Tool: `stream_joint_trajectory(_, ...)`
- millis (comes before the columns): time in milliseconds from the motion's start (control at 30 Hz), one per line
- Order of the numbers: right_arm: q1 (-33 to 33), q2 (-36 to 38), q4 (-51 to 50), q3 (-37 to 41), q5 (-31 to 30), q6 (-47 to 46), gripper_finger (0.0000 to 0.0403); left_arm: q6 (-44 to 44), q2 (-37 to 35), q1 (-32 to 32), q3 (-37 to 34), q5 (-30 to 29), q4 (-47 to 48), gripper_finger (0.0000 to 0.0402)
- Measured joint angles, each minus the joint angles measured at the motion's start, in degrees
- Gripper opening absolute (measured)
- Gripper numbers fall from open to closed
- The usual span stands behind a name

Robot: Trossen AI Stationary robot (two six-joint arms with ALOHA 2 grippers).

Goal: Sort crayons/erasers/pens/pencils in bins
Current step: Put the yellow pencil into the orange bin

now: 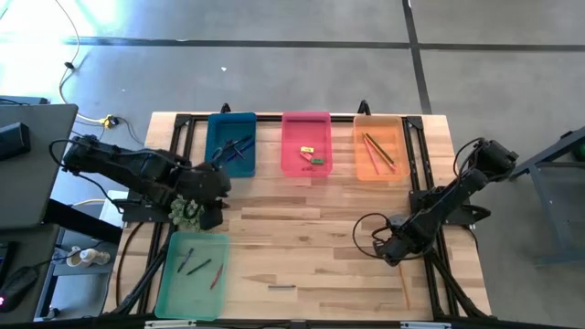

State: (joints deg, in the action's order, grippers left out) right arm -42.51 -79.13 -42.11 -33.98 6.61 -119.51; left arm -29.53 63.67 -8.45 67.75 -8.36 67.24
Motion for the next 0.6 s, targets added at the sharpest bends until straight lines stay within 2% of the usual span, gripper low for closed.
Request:
stream_joint_trajectory(200,0.1,-0.1,0.2,-2.2,-4.0,0.3,0.0003,-1.8,0.0,-4.9,-3.6,0.8,-8.2,0.0138)
stream_joint_trajectory(600,0.1,0.0,-0.1,-5.1,-8.2,1.4,0.0003,-3.3,0.0,-6.7,-5.4,0.8,-8.9,0.0138)
